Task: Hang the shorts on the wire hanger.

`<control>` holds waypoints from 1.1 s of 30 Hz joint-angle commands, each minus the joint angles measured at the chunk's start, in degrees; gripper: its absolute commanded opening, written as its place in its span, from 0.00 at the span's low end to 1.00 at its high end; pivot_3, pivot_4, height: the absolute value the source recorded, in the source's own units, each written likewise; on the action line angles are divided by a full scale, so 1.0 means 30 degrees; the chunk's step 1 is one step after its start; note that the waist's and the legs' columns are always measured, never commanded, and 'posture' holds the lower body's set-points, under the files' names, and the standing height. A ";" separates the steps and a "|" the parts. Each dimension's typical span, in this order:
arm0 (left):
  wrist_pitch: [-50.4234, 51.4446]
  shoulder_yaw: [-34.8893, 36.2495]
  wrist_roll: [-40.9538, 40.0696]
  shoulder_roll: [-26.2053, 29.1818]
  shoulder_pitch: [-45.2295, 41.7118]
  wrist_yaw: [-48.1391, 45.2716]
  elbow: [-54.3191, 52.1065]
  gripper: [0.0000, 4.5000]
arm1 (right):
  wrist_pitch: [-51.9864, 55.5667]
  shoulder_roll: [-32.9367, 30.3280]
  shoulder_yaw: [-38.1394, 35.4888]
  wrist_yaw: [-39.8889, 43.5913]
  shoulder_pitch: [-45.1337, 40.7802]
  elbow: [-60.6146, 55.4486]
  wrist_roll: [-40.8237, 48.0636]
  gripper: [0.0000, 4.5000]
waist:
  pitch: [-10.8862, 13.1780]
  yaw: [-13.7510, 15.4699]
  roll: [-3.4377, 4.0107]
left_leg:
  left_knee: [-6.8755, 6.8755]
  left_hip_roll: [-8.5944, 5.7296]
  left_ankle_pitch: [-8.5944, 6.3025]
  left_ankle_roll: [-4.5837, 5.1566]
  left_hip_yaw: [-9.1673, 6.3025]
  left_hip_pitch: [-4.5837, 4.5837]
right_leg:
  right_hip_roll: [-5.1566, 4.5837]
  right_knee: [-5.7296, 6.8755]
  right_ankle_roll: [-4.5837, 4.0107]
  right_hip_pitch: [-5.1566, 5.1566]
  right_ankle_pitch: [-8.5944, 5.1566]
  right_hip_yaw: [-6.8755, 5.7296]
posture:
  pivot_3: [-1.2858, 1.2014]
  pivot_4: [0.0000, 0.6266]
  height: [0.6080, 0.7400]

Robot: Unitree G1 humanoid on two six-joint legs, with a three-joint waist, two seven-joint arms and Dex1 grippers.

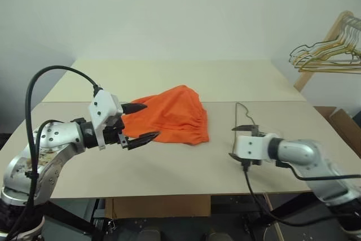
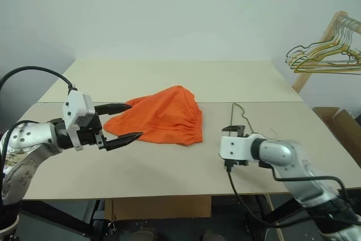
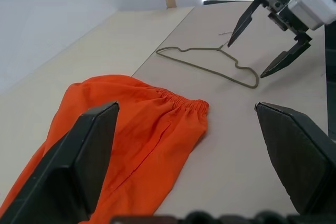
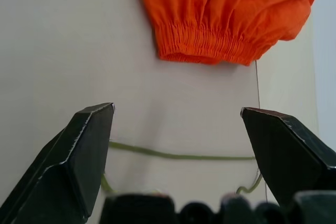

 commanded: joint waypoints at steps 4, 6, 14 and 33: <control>0.0122 0.0021 -0.0450 -0.0100 -0.0355 0.0347 -0.0546 1.00 | -0.1267 0.3138 0.2959 -0.1324 -0.3389 0.3833 -0.3596 0.99 | 0.0001 -0.0070 -0.0002 | -0.0006 0.0003 0.0000 -0.0001 0.0006 0.0004 | 0.0008 0.0005 -0.0001 -0.0006 -0.0001 0.0006 | 0.55 0.00 1.00; 0.0196 0.0121 -0.0593 -0.0064 -0.0251 0.0389 -0.0660 1.00 | -0.1526 0.3966 0.3624 -0.1694 -0.4124 0.5047 -0.4504 0.99 | 0.0004 -0.0064 0.0002 | -0.0008 0.0001 0.0000 -0.0001 0.0008 -0.0005 | 0.0008 0.0006 -0.0001 -0.0015 0.0000 0.0008 | 0.56 0.00 1.00; 0.0647 0.0360 -0.0878 0.0064 -0.0147 0.0722 -0.1081 1.00 | -0.2520 0.6084 0.5738 -0.3553 -0.6478 1.0304 -0.7730 0.96 | 0.0002 -0.0029 0.0001 | -0.0007 -0.0008 0.0002 -0.0004 0.0006 0.0018 | -0.0001 0.0030 -0.0001 0.0002 0.0000 0.0008 | 0.56 0.00 1.00; 0.0050 0.0194 -0.0233 0.1889 0.0710 -0.0622 -0.0071 1.00 | -0.4022 0.5674 0.5155 -0.4691 -0.6591 1.0575 -0.8964 0.01 | 0.0039 -0.0015 0.0015 | -0.0014 -0.0028 0.0015 -0.0024 0.0041 0.0197 | 0.0001 0.0257 -0.0006 -0.0016 -0.0041 0.0203 | 0.57 0.00 1.00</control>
